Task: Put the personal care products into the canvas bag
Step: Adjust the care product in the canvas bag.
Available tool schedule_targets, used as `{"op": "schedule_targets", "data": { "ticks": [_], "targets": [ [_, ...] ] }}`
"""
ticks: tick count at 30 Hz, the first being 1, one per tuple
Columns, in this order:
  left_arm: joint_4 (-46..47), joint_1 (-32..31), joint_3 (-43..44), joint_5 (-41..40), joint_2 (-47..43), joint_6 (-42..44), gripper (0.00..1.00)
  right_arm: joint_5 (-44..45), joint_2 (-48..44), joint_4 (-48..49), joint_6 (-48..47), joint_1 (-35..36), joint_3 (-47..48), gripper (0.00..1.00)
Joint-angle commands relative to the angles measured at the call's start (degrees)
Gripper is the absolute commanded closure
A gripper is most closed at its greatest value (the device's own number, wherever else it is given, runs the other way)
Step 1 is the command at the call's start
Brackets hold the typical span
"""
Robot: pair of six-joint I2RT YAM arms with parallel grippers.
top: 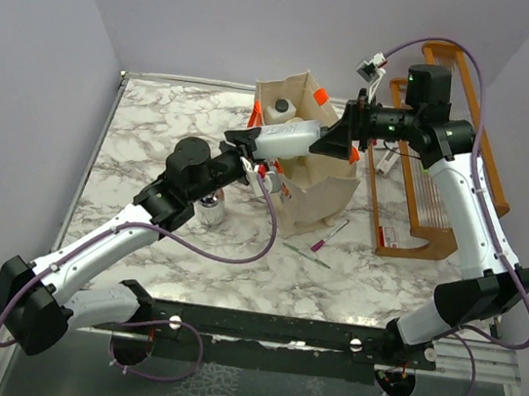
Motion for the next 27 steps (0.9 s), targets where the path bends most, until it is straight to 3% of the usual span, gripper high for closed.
{"op": "schedule_targets", "data": {
  "ticks": [1, 16, 27],
  "targets": [
    [10.6, 0.2, 5.1, 1.9, -1.8, -2.0, 1.00, -3.3, -1.2, 4.9, 1.8, 0.0, -1.2, 0.00],
    [10.7, 0.2, 5.5, 2.6, -1.1, -2.9, 1.00, -7.5, -0.9, 15.8, 11.9, 0.3, -6.1, 0.07],
    [11.0, 0.2, 5.4, 2.9, -0.9, -3.2, 1.00, -7.4, -1.2, 18.4, 13.7, 1.1, -8.0, 0.12]
  ]
}}
